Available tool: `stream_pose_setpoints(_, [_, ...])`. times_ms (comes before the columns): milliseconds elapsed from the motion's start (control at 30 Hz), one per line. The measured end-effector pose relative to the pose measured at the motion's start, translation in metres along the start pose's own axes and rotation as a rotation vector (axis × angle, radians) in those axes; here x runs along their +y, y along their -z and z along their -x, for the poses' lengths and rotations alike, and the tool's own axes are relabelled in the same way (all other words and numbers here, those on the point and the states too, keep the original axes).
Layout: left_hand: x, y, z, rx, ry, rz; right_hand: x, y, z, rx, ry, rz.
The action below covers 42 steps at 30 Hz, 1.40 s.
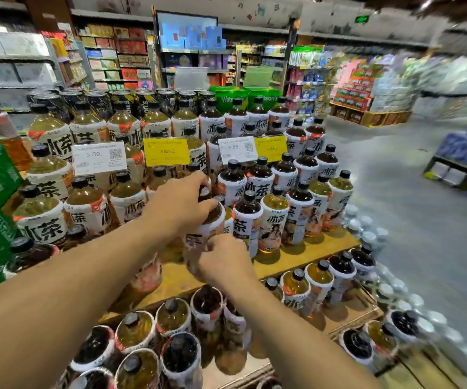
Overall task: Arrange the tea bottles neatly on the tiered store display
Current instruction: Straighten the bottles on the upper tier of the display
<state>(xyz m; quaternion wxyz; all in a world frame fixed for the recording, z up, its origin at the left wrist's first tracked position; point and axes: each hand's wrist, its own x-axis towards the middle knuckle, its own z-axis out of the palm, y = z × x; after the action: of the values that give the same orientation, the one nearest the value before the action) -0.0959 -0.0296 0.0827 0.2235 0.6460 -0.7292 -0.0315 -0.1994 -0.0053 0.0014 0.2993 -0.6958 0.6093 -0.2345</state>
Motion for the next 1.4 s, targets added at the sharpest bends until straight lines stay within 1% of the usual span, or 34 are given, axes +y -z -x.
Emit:
stream_pose_setpoints(67, [0.018, -0.005, 0.004, 0.002, -0.013, 0.022, 0.019, 0.022, 0.009, 0.097, -0.048, 0.033])
stream_pose_setpoints(133, [0.035, -0.011, 0.007, 0.020, -0.005, 0.061, 0.033, 0.036, 0.014, 0.137, -0.062, 0.048])
stream_pose_setpoints(200, [0.049, -0.017, 0.006, 0.044, 0.006, 0.105, 0.043, 0.046, 0.016, 0.208, -0.086, 0.029])
stream_pose_setpoints(267, [0.065, -0.027, 0.003, 0.034, -0.008, 0.112, 0.059, 0.057, 0.014, 0.278, -0.113, -0.022])
stream_pose_setpoints(333, [0.082, -0.040, -0.002, -0.007, -0.025, 0.116, 0.077, 0.070, 0.013, 0.265, -0.090, -0.102])
stream_pose_setpoints(433, [0.105, -0.070, -0.013, -0.067, -0.027, 0.123, 0.109, 0.089, 0.001, 0.182, -0.021, -0.058])
stream_pose_setpoints(533, [0.122, -0.101, -0.028, -0.150, -0.016, 0.145, 0.143, 0.106, -0.014, 0.144, -0.055, -0.032])
stream_pose_setpoints(633, [0.136, -0.123, -0.045, -0.247, 0.008, 0.203, 0.178, 0.116, -0.027, 0.163, -0.085, -0.055])
stream_pose_setpoints(667, [0.138, -0.128, -0.052, -0.250, 0.040, 0.257, 0.186, 0.120, -0.032, 0.183, -0.087, -0.087])
stream_pose_setpoints(733, [0.134, -0.139, -0.071, -0.173, 0.126, 0.301, 0.199, 0.129, -0.043, 0.218, -0.089, -0.155])
stream_pose_setpoints(800, [0.125, -0.151, -0.089, -0.111, 0.197, 0.181, 0.208, 0.137, -0.054, 0.215, -0.074, -0.182])
stream_pose_setpoints(867, [0.119, -0.162, -0.107, -0.106, 0.211, 0.038, 0.215, 0.145, -0.063, 0.223, -0.059, -0.180])
stream_pose_setpoints(933, [0.119, -0.172, -0.124, -0.105, 0.217, -0.023, 0.221, 0.150, -0.073, 0.239, -0.041, -0.173])
stream_pose_setpoints(1033, [0.118, -0.186, -0.150, -0.182, 0.247, -0.113, 0.226, 0.155, -0.084, 0.250, -0.006, -0.162])
stream_pose_setpoints(1100, [0.117, -0.196, -0.161, -0.273, 0.230, -0.187, 0.233, 0.155, -0.088, 0.261, 0.010, -0.157])
stream_pose_setpoints(1133, [0.119, -0.200, -0.163, -0.291, 0.219, -0.214, 0.238, 0.154, -0.088, 0.270, 0.012, -0.159])
stream_pose_setpoints(1267, [0.127, -0.206, -0.159, -0.166, 0.170, -0.199, 0.258, 0.146, -0.086, 0.307, -0.006, -0.198])
stream_pose_setpoints(1333, [0.134, -0.204, -0.149, -0.132, 0.132, -0.209, 0.264, 0.141, -0.087, 0.315, -0.018, -0.195])
stream_pose_setpoints(1400, [0.138, -0.203, -0.134, -0.108, 0.135, -0.211, 0.266, 0.138, -0.087, 0.300, -0.034, -0.197])
